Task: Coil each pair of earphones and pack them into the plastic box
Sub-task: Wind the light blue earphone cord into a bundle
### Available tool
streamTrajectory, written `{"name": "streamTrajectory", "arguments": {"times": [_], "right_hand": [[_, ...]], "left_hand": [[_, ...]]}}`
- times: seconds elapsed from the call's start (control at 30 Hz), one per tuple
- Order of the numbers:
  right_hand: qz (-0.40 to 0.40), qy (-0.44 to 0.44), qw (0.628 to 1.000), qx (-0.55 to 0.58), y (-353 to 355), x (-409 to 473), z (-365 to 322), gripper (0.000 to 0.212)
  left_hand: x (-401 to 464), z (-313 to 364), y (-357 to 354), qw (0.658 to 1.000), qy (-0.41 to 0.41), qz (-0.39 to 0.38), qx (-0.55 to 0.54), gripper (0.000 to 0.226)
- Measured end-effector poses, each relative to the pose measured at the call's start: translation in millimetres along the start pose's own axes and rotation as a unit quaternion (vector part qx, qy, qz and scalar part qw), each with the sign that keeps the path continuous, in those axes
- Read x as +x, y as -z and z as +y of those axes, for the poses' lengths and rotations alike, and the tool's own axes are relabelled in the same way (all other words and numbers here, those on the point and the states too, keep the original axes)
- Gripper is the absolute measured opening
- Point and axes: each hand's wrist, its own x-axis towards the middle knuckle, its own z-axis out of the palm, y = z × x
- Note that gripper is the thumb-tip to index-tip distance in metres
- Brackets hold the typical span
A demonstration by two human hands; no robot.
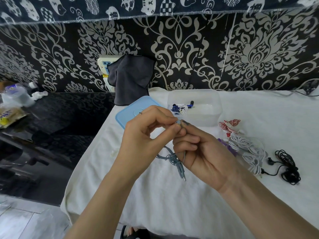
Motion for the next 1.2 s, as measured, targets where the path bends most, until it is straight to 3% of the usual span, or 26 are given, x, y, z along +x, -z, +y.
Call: {"name": "streamTrajectory", "arguments": {"times": [0.2, 0.33, 0.4, 0.57, 0.77, 0.93, 1.2], "right_hand": [[-0.019, -0.003, 0.999, 0.032, 5, 0, 3, 0.048], [-0.013, 0.017, 1.000, 0.008, 2, -2, 1, 0.033], [-0.009, 0.020, 1.000, 0.002, -1, -3, 2, 0.026], [-0.003, 0.027, 1.000, 0.004, 1, -3, 1, 0.046], [0.019, 0.022, 1.000, -0.006, -4, -5, 3, 0.022], [0.019, 0.022, 0.999, -0.017, -4, -5, 5, 0.048], [0.056, 0.076, 0.985, -0.143, -8, -7, 10, 0.011]], "left_hand": [[-2, 1, 0, 1.000, -0.009, -0.002, 0.006, 0.020], [-4, 0, -1, 1.000, 0.010, -0.003, -0.018, 0.006], [-2, 2, -3, 0.999, 0.016, 0.006, -0.027, 0.010], [-1, 2, -6, 1.000, 0.011, 0.008, -0.025, 0.012], [0, 1, -4, 1.000, -0.022, -0.005, 0.013, 0.021], [-1, 1, -2, 1.000, -0.021, -0.008, 0.017, 0.018], [1, -1, 0, 0.994, -0.037, -0.016, 0.098, 0.018]]}}
